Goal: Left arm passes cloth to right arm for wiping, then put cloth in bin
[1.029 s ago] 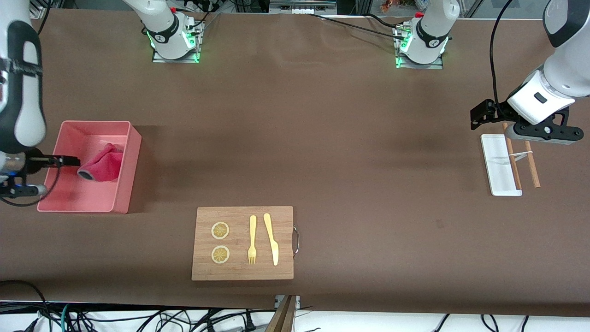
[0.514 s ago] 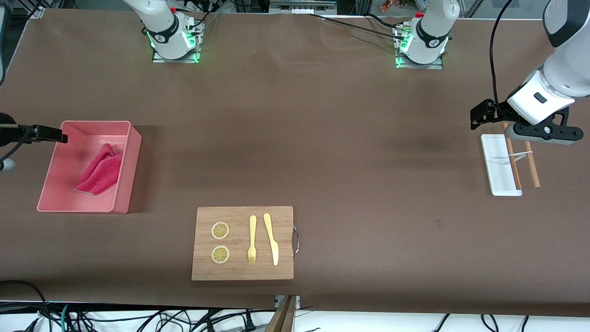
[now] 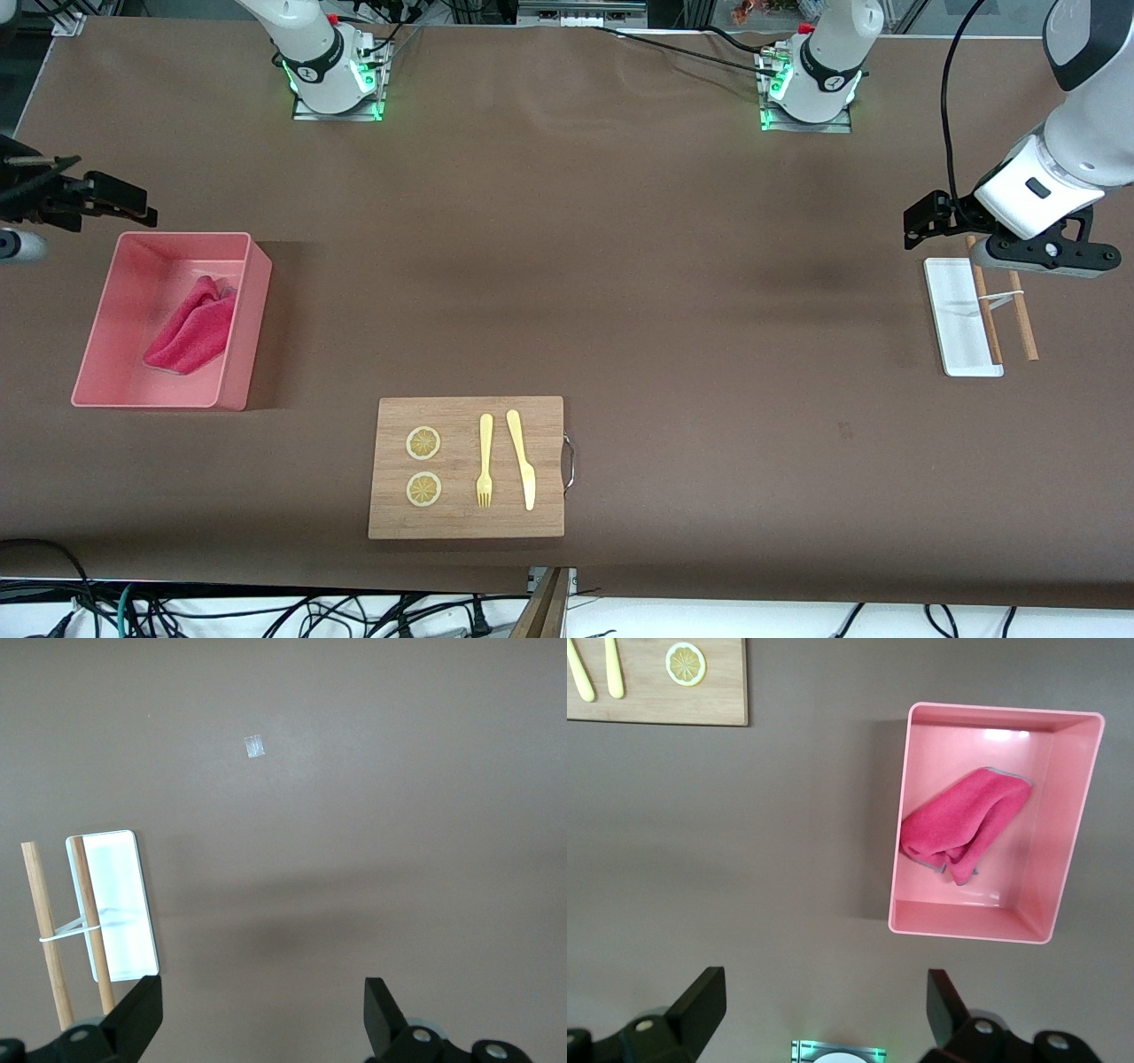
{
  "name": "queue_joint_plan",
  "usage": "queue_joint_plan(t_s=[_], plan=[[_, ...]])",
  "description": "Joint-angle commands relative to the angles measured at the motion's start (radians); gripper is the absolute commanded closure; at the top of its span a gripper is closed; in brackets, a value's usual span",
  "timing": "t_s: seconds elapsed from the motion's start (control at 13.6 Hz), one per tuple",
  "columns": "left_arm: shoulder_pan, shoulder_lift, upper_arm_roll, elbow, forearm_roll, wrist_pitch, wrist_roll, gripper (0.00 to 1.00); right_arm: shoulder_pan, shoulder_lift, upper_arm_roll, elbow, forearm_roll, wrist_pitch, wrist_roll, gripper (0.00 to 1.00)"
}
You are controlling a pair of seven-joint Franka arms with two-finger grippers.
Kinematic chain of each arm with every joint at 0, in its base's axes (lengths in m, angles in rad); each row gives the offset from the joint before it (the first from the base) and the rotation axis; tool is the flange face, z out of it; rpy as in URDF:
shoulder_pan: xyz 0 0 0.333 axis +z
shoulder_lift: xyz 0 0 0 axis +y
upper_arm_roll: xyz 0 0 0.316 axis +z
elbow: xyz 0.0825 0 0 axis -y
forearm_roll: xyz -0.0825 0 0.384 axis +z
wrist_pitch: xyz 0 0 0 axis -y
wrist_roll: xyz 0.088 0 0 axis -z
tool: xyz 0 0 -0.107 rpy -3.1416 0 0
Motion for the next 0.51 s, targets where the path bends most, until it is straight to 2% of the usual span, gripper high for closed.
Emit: queue_joint_plan(t_s=[0.0,0.15,0.22,0.44], plan=[[0.002,-0.001,-0.003,0.005,-0.006,0.002,0.022,0.0,-0.014,-0.089,0.008,-0.069,-0.018,-0.002,0.002,0.0],[0.002,-0.001,-0.003,0.005,-0.006,0.002,0.022,0.0,-0.033,-0.132,0.029,-0.118,-0.06,0.006,-0.004,0.0],[0.002,-0.001,-0.003,0.005,-0.006,0.002,0.022,0.0,-0.05,-0.137,0.05,-0.119,-0.063,0.001,-0.005,0.0],[0.002,-0.001,-0.005,0.005,-0.006,0.002,0.022,0.0,-0.057,-0.138,0.058,-0.118,-0.058,-0.01,0.005,0.0]])
